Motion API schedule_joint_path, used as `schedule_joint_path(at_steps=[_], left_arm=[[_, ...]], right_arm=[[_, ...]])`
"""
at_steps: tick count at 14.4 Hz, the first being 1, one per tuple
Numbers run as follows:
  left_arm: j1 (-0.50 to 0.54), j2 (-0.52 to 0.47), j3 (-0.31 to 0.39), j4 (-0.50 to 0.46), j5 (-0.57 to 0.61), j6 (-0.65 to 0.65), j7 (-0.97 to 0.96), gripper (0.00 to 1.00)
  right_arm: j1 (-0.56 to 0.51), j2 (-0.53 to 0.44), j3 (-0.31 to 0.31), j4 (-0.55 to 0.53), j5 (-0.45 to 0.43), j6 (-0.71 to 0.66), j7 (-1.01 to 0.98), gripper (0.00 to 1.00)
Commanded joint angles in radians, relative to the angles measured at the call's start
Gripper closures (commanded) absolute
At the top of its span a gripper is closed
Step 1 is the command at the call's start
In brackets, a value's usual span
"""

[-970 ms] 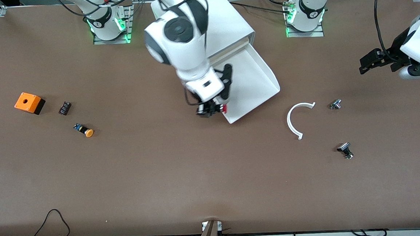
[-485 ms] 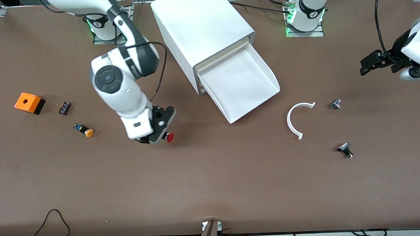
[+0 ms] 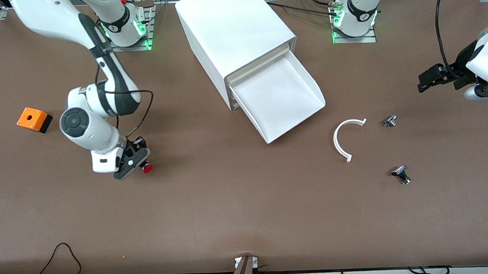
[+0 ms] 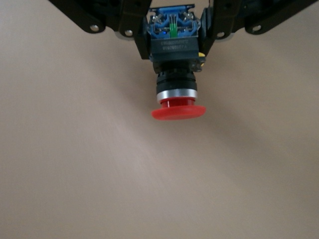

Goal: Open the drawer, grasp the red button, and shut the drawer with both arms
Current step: 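Lift the red button out of the drawer with the right gripper, then set the red button on the table while the left gripper reaches the drawer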

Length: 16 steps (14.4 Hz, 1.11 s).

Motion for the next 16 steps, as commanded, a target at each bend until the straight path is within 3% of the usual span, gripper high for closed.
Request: schedule_joint_path(at_steps=[1, 6, 8, 9, 10, 16], left_arm=[[-0.004, 0.045, -0.003, 0.042, 0.034, -0.013, 0.005, 0.00], [-0.003, 0.143, -0.013, 0.037, 0.070, -0.025, 0.026, 0.00], [-0.004, 0.157, -0.017, 0.037, 0.038, -0.038, 0.002, 0.01], [-0.007, 0.178, -0.019, 0.036, 0.005, -0.021, -0.050, 0.01], [-0.013, 0.201, -0.020, 0.021, -0.021, 0.034, -0.117, 0.01], [-0.130, 0.266, -0.045, -0.237, -0.059, 0.457, -0.515, 0.00]], right_arm=[[-0.043, -0.008, 0.019, -0.038, 0.003, 0.016, -0.085, 0.67], [-0.051, 0.096, 0.019, -0.038, -0.002, 0.122, -0.190, 0.66], [-0.051, 0.095, 0.020, -0.036, -0.002, 0.115, -0.207, 0.57], [-0.051, 0.092, 0.019, -0.033, 0.000, 0.115, -0.211, 0.24], [-0.051, 0.082, 0.020, -0.027, 0.010, 0.113, -0.198, 0.00], [-0.051, -0.013, 0.060, 0.145, 0.011, -0.109, 0.050, 0.00]])
